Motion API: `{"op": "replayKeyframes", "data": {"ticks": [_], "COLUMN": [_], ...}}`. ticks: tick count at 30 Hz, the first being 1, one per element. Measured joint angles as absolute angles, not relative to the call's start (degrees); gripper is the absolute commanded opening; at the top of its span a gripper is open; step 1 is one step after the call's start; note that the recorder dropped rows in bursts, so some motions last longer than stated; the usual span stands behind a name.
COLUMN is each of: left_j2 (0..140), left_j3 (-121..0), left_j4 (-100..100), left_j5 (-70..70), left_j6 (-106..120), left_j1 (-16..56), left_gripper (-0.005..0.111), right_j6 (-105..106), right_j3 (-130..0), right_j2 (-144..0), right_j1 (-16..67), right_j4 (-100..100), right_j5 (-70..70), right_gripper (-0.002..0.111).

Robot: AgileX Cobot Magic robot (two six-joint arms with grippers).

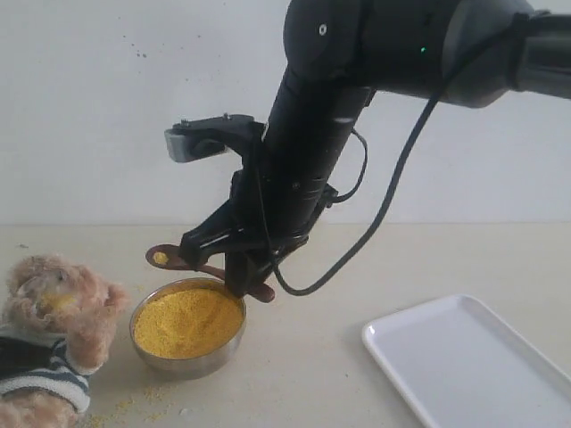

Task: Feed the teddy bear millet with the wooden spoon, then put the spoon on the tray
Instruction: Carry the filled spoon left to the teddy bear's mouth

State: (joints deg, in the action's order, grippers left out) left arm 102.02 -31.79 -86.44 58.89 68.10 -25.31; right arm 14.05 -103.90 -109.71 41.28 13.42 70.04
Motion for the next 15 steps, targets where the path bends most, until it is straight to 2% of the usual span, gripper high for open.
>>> {"op": "replayKeyframes", "data": {"ticks": [7, 15], "left_j2": [109.0, 110.0], "left_j3": [-33.9, -34.0], "left_j4": [-88.0, -88.0], "left_j5": [67.3, 67.7], "left_j6": [68.0, 68.0], "left_j1": [-25.3, -25.3], "left_gripper": [0.004, 0.004], "right_j6": [14.9, 16.2], "right_j3": [-103.9, -103.9], "right_j2": [-108.8, -108.8], "right_j1": [45.5, 51.0], "right_j4": [12.9, 9.6], "right_j5": [68.8, 57.1], "right_gripper": [0.0, 0.0]}}
